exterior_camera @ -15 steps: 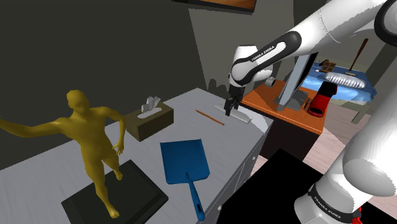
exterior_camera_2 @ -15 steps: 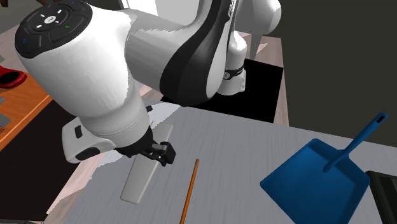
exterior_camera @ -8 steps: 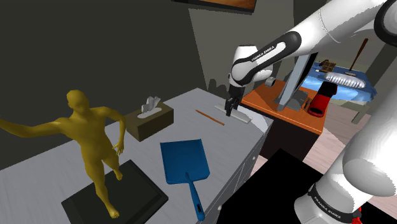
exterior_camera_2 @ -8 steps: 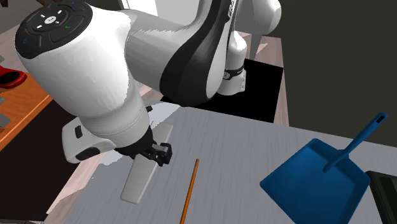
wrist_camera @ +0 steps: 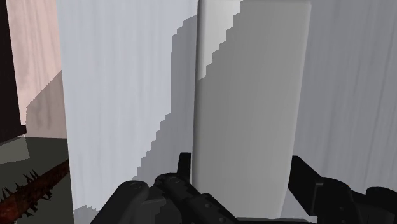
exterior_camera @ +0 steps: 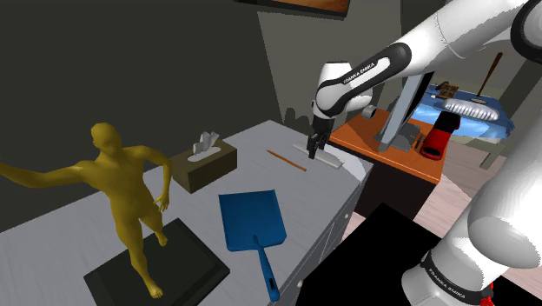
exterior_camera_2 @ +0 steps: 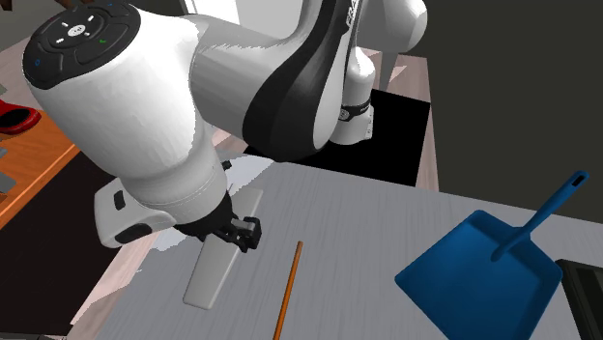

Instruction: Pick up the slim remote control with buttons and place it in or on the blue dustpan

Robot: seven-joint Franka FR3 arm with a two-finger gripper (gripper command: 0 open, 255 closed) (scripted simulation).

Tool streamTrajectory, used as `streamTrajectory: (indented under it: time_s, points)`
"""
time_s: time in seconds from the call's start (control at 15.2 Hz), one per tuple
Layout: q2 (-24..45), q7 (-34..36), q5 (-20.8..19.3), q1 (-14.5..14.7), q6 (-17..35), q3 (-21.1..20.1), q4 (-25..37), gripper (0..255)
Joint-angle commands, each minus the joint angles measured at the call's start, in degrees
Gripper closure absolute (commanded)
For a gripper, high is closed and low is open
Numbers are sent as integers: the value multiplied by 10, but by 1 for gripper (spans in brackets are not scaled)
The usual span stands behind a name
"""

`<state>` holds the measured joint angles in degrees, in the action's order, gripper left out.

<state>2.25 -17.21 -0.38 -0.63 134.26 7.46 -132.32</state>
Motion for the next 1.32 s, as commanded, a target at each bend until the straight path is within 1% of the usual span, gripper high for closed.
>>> streamTrajectory:
  time_s: [0.0,1.25]
  points:
    - [-5,1,-1,0,-8,0,3,255]
    - [-80,7,-11,1,-154,-2,75,255]
